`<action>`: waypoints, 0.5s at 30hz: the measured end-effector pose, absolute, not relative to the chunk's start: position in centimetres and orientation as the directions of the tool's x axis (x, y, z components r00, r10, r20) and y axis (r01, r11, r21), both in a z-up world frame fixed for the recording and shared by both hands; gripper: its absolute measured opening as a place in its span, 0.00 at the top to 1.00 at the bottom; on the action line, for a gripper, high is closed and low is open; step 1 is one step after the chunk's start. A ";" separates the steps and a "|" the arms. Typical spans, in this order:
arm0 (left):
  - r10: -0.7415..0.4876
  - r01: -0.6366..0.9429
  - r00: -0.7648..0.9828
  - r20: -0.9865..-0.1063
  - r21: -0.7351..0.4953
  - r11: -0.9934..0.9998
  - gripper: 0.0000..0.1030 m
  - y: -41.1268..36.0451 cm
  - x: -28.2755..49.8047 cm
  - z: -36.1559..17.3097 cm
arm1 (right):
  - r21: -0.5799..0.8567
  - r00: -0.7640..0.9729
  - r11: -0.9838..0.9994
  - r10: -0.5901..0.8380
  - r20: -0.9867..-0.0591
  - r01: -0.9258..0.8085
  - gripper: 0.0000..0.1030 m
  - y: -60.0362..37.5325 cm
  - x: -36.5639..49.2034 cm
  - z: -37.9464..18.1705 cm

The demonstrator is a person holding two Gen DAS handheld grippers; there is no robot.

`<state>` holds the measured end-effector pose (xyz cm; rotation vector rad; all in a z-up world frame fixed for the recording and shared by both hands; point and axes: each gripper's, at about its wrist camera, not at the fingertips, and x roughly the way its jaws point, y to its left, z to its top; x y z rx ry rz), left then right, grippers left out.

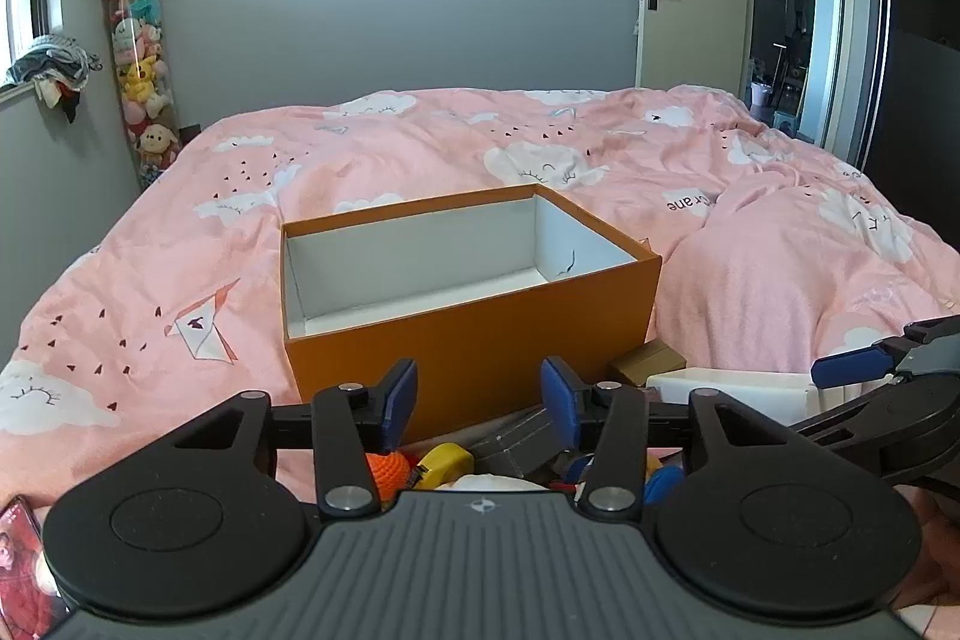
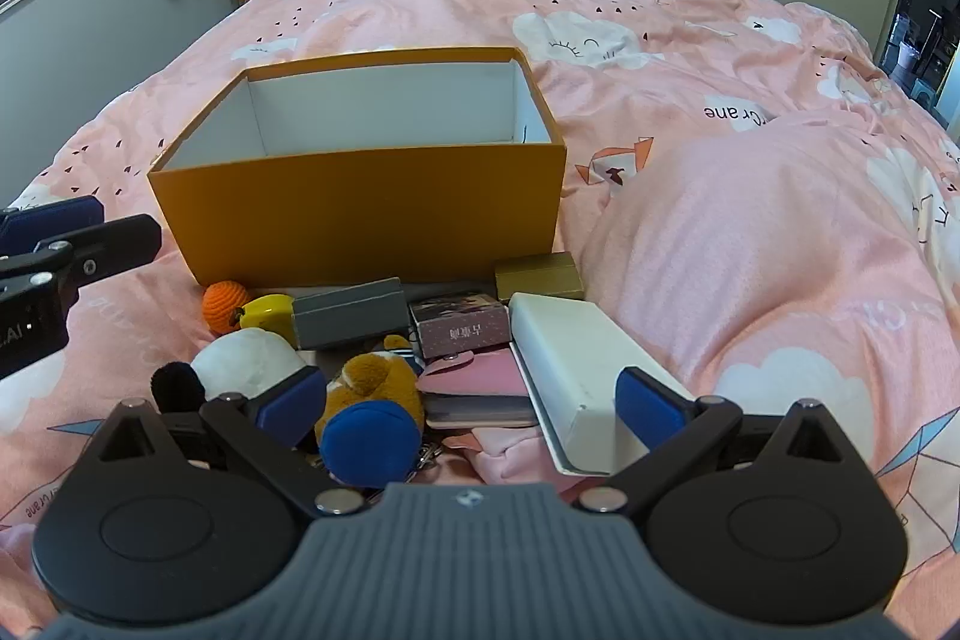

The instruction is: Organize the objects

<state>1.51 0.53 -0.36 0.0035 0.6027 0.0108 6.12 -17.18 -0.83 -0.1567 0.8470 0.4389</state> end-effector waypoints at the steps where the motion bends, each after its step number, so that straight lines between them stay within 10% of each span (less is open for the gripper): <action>1: 0.030 -0.031 0.822 -0.568 0.009 0.999 0.47 0.5 1.5 -0.4 | 0.038 0.579 0.900 0.312 -0.753 -0.435 0.01 -17.2 6.1 -0.8; 15: 0.038 -0.037 0.806 -0.590 0.015 0.999 0.47 0.2 1.5 -0.7 | 0.037 0.580 0.900 0.311 -0.753 -0.434 0.01 -17.2 6.1 -0.8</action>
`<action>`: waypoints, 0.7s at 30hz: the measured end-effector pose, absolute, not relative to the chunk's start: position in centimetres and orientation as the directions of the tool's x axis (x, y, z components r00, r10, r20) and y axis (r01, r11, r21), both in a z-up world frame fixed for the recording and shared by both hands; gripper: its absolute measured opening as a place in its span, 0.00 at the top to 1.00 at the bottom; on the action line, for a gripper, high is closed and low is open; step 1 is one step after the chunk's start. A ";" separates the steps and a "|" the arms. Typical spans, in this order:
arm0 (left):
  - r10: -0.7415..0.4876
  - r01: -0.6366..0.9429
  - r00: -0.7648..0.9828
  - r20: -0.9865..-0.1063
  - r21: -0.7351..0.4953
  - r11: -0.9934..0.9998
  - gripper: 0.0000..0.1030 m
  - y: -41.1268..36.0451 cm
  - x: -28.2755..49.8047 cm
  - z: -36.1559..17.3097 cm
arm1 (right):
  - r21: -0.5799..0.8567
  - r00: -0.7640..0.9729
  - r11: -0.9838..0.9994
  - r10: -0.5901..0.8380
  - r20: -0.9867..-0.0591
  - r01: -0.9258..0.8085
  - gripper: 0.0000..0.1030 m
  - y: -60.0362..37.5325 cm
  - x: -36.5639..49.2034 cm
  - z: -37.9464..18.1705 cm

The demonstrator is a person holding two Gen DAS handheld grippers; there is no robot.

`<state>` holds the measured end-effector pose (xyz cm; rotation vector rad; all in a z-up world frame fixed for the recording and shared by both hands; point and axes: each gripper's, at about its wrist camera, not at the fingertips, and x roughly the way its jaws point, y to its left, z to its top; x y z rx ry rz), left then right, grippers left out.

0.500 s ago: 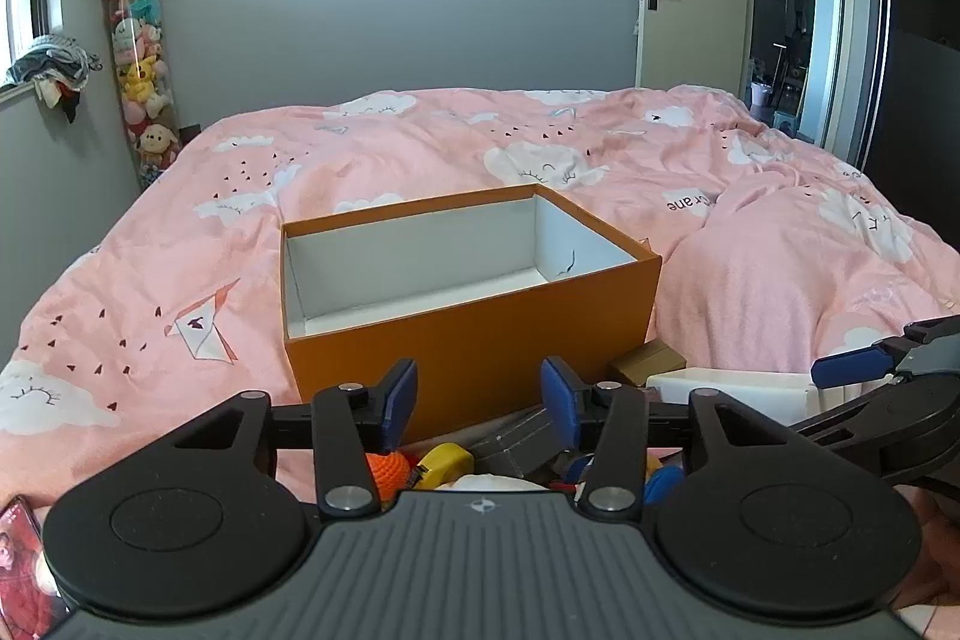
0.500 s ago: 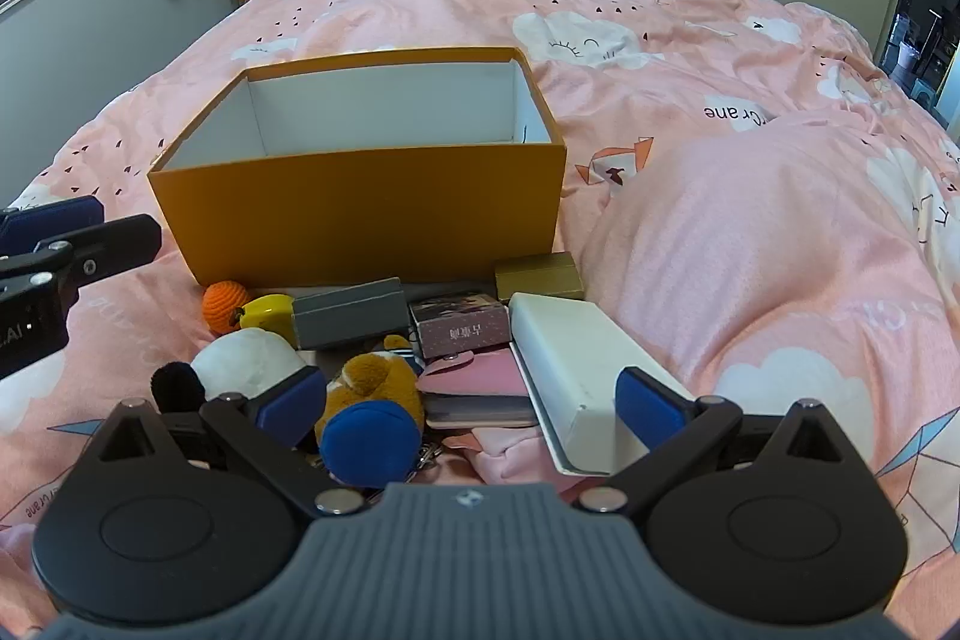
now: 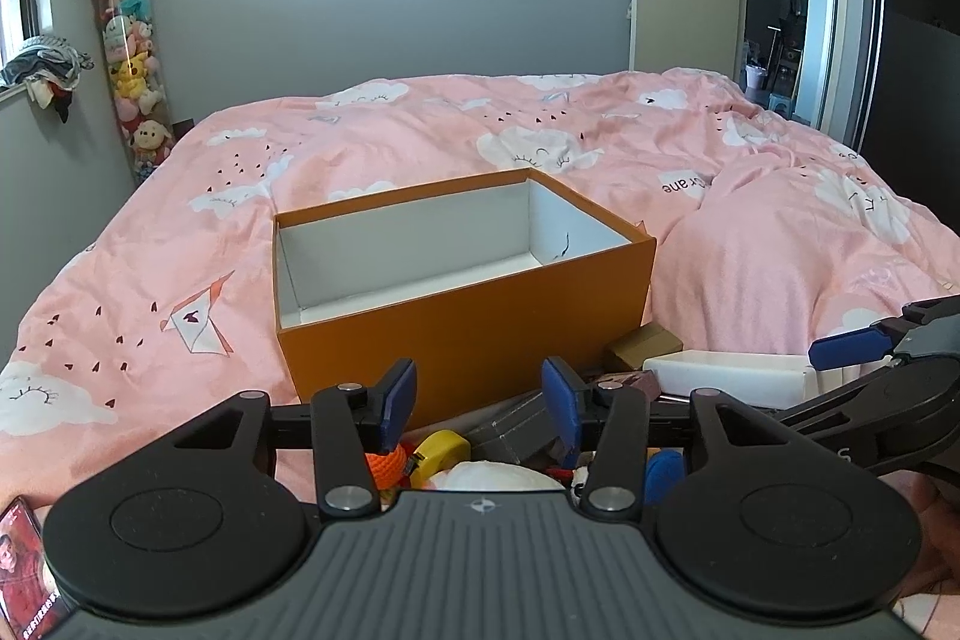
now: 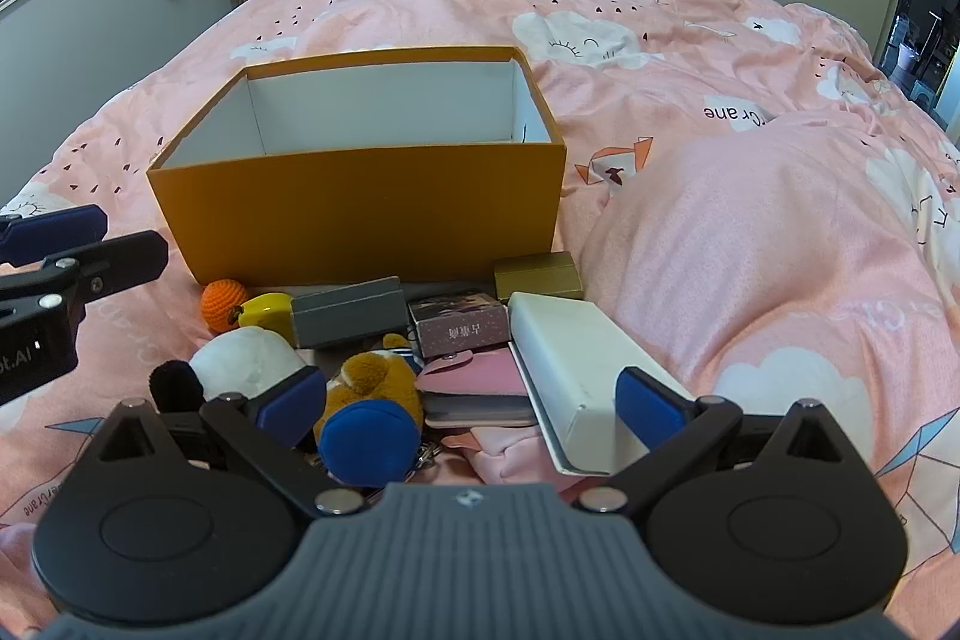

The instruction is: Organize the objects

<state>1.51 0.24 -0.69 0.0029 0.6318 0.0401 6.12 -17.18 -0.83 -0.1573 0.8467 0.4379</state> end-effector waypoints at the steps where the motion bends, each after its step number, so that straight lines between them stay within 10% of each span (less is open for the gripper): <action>1: 0.038 -0.037 0.805 -0.592 0.014 0.999 0.47 0.2 1.5 -0.7 | 0.037 0.580 0.900 0.311 -0.753 -0.435 0.01 -17.2 6.1 -0.8; 21: 0.240 -0.324 0.760 -0.605 -0.031 0.946 0.47 0.4 1.6 -0.8 | 0.035 0.580 0.900 0.309 -0.753 -0.434 0.01 -17.1 6.1 -0.8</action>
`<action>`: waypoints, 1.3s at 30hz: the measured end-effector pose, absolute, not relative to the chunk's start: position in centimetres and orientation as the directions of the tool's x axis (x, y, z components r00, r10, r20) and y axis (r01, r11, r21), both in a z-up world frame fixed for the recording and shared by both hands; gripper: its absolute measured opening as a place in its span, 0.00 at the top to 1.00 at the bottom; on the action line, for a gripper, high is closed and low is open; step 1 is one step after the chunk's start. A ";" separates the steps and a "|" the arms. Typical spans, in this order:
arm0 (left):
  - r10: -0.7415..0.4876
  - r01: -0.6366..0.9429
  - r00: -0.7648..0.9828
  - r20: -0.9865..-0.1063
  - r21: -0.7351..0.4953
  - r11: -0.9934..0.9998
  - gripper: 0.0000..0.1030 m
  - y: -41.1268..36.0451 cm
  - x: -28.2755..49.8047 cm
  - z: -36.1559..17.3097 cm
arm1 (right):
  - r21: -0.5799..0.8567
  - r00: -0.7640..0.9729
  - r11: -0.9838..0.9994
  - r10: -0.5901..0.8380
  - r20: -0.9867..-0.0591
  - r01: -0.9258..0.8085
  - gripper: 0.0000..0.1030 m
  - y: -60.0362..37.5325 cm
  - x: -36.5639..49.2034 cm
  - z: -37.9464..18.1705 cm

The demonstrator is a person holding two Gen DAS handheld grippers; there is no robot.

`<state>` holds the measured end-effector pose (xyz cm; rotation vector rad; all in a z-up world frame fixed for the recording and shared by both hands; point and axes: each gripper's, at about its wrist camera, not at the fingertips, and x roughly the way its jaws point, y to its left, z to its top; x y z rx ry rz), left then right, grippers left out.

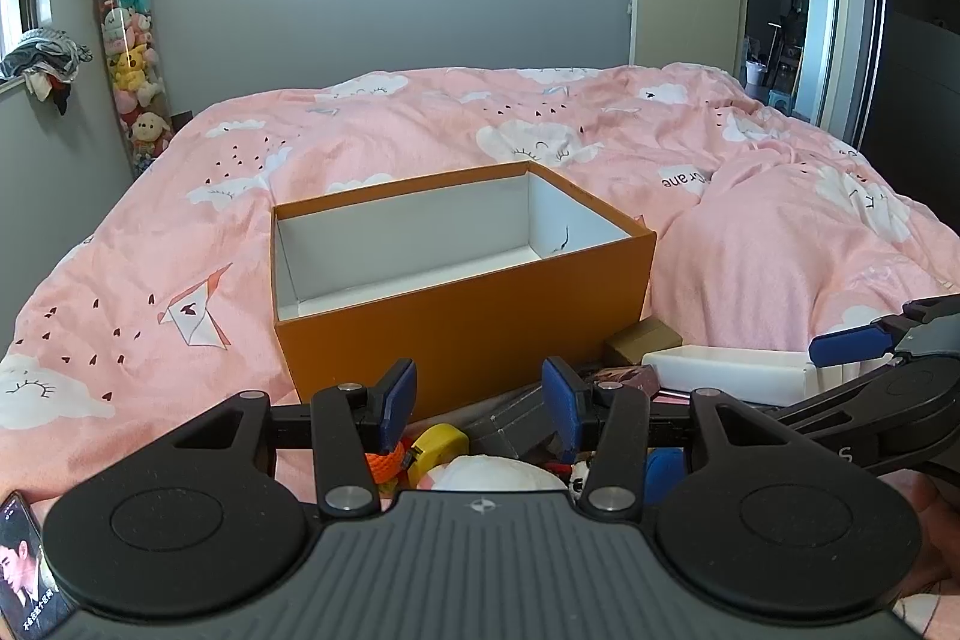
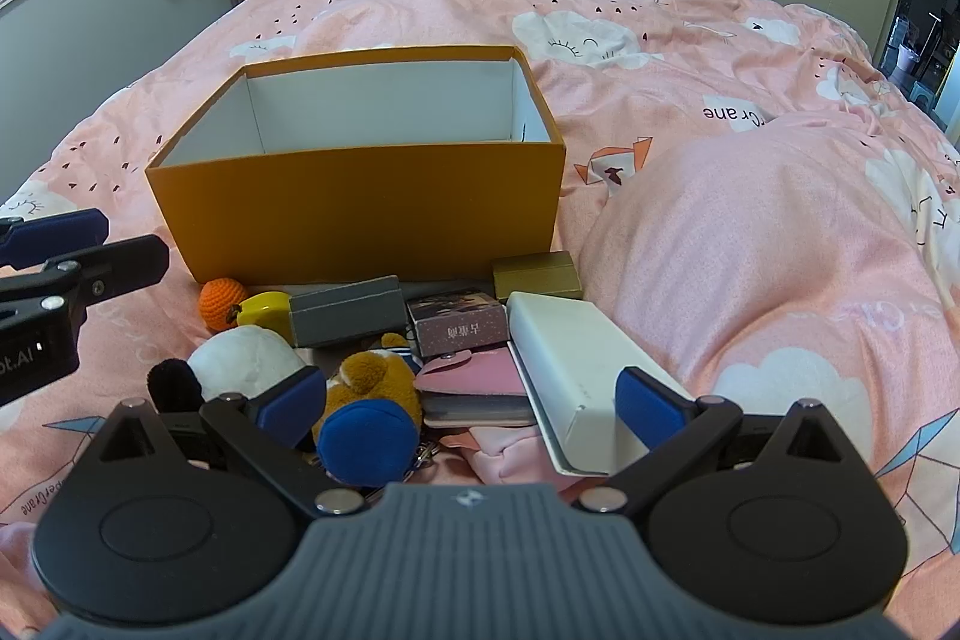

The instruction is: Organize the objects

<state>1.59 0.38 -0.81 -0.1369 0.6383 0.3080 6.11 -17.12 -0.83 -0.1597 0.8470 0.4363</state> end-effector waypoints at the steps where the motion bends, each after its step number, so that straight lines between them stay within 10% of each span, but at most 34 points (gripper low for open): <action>1: 0.240 -0.324 0.759 -0.605 -0.032 0.946 0.47 0.4 1.6 -0.9 | 0.035 0.580 0.900 0.309 -0.753 -0.434 0.01 -17.1 6.1 -0.8; 15: 0.124 -0.241 0.735 -0.667 -0.086 0.967 0.47 1.5 4.0 -1.4 | 0.029 0.522 0.893 0.288 -0.803 -0.448 0.03 -18.7 9.1 -0.9; 20: 0.049 -0.143 0.728 -0.684 -0.081 0.986 0.50 0.9 6.3 -1.5 | 0.041 0.394 0.868 0.266 -0.880 -0.494 0.32 -18.7 12.4 -1.2; 28: -0.013 -0.090 0.676 -0.737 -0.099 0.991 0.52 0.9 10.4 -3.3 | -0.069 0.269 0.772 0.135 -0.953 -0.631 0.45 -15.2 15.9 -2.7; 39: -0.040 -0.073 0.632 -0.774 -0.111 0.991 0.53 1.5 12.9 -5.5 | -0.175 0.160 0.635 -0.081 -0.984 -0.753 0.43 -11.5 19.5 -5.9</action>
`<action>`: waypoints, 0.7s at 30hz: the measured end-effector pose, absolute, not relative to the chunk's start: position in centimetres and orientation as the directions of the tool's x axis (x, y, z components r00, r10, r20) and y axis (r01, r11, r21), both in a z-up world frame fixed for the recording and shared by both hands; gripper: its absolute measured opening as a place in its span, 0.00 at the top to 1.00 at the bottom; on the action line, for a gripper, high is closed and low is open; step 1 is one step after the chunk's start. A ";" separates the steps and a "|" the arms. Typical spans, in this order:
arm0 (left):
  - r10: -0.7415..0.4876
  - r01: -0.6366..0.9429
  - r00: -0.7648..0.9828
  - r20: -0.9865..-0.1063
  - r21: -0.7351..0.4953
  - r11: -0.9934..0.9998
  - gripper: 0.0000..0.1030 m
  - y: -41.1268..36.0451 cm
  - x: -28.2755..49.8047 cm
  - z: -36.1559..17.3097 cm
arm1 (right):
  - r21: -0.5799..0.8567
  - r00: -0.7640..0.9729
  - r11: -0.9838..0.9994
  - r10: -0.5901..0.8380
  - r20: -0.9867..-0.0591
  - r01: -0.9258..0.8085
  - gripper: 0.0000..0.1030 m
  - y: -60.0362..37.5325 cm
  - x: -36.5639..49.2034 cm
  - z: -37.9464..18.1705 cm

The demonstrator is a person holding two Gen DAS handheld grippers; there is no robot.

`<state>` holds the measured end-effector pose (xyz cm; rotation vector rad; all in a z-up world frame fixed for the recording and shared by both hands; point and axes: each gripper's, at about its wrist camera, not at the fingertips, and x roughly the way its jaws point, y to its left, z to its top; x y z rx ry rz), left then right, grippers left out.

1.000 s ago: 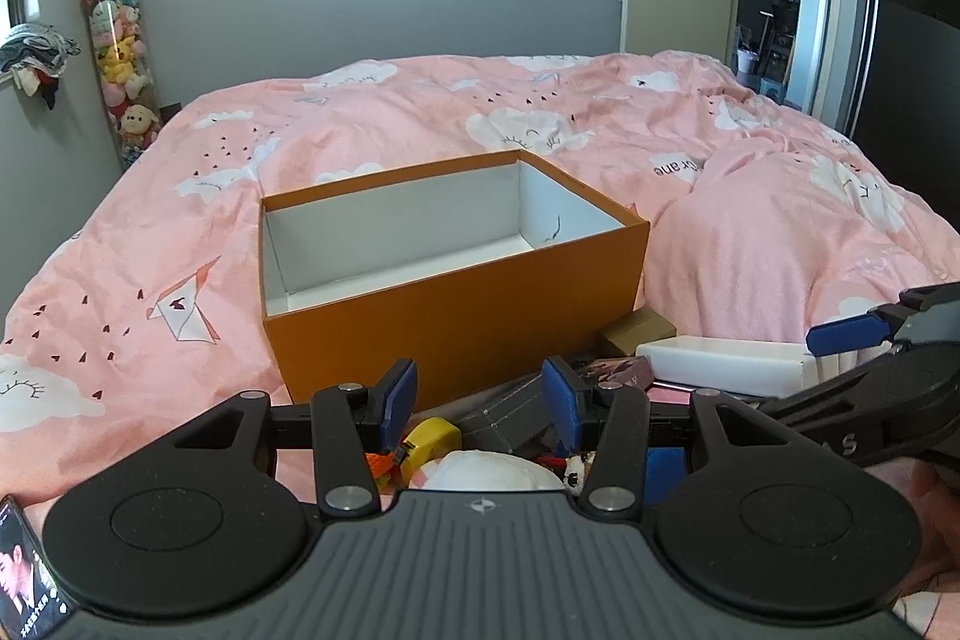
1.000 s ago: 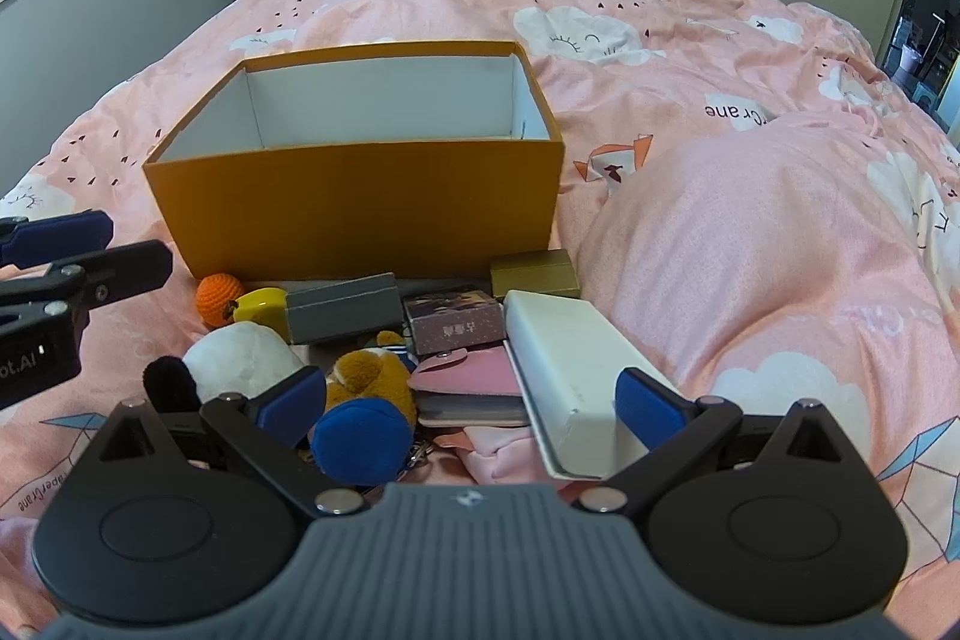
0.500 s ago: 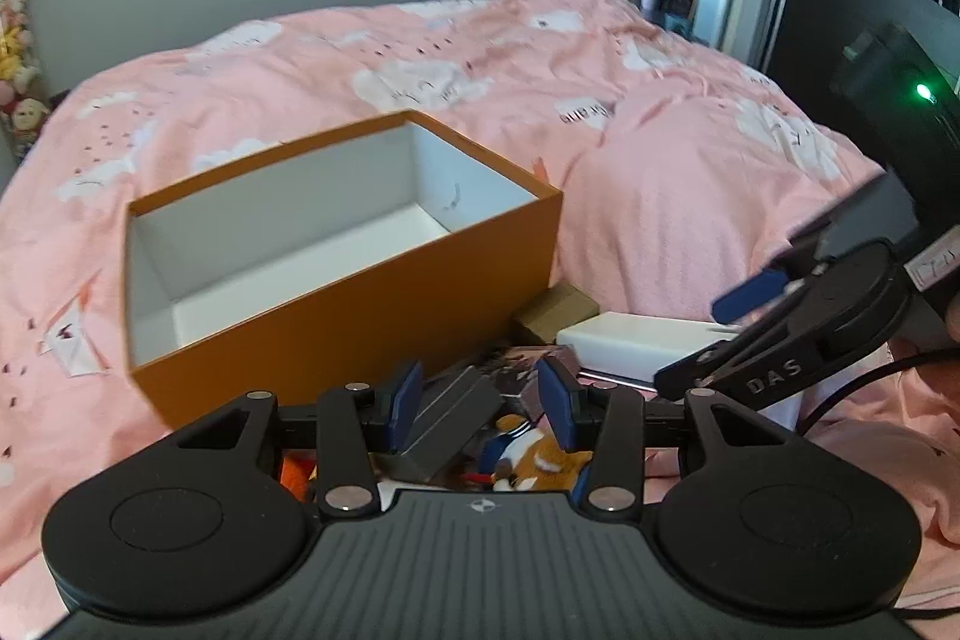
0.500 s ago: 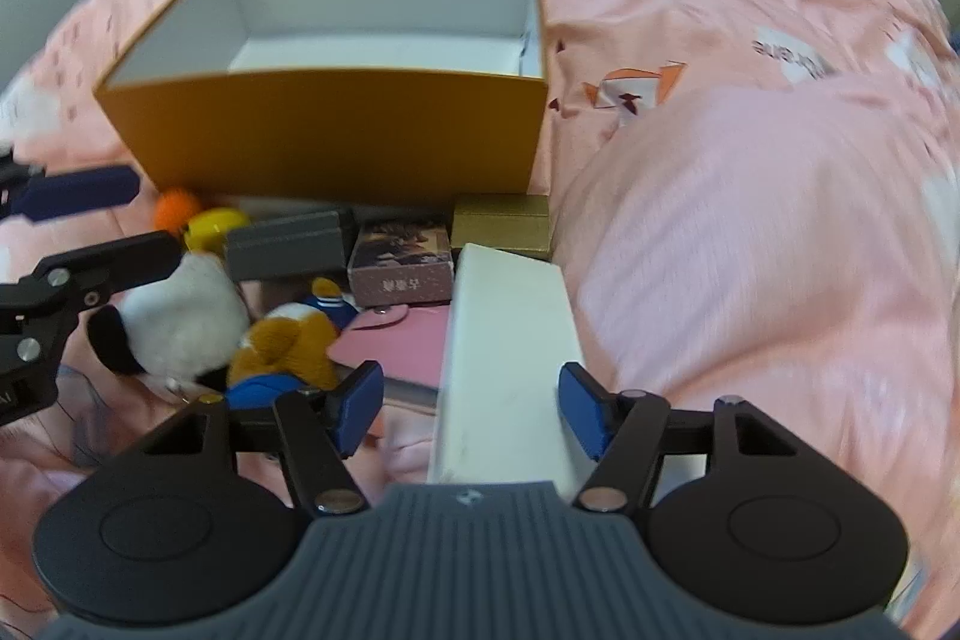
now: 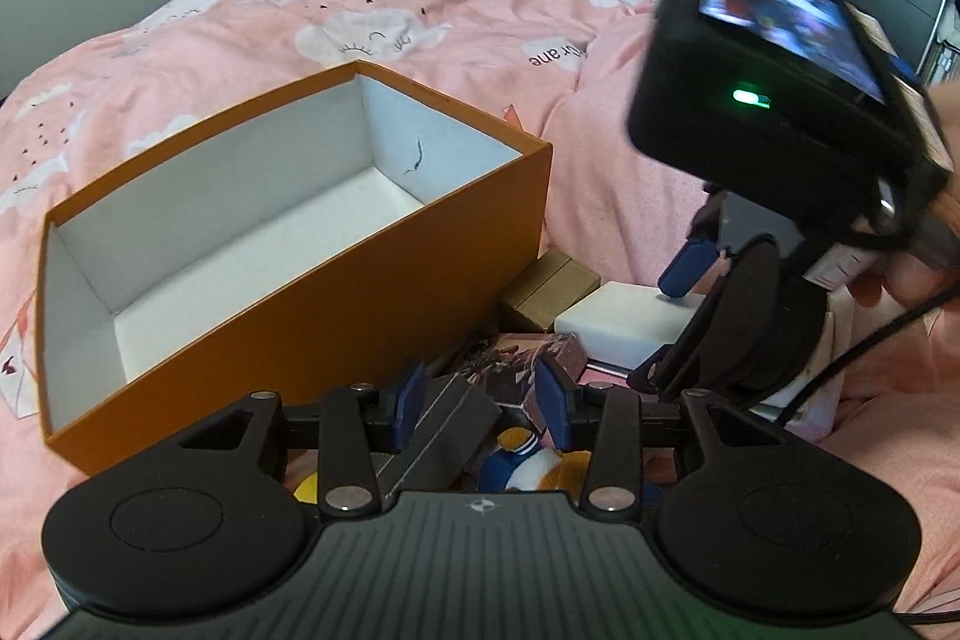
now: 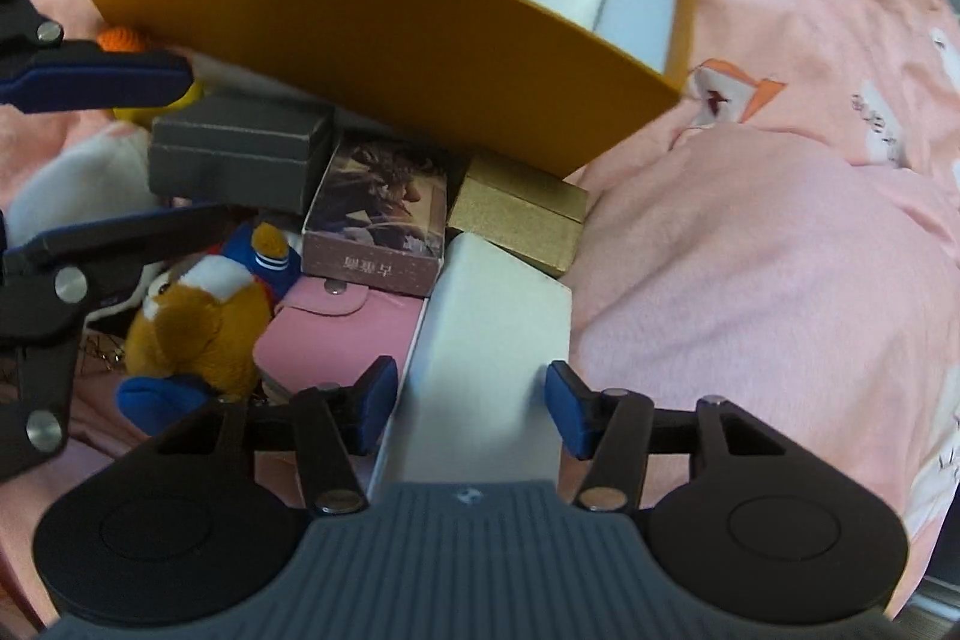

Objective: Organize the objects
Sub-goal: 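Grasp the white glasses box with the left tool while the right tool grasps the gold box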

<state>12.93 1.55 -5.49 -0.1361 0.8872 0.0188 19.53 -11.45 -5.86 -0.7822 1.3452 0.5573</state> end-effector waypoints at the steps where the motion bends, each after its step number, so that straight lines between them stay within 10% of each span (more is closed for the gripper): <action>1: -0.043 -0.068 0.631 -0.775 -0.111 0.991 0.53 1.6 13.1 -5.6 | -0.164 0.140 0.637 -0.088 -0.986 -0.753 0.40 -11.4 20.1 -6.0; 13: -0.074 -0.031 0.619 -0.782 -0.119 0.992 0.53 1.4 15.3 -6.4 | -0.050 0.053 0.738 -0.019 -0.998 -0.673 0.37 -15.6 22.4 -3.3; 21: -0.115 -0.007 0.627 -0.771 -0.153 0.988 0.57 0.6 15.9 -6.0 | 0.273 -0.005 0.834 0.308 -0.951 -0.479 0.38 -19.8 24.0 0.9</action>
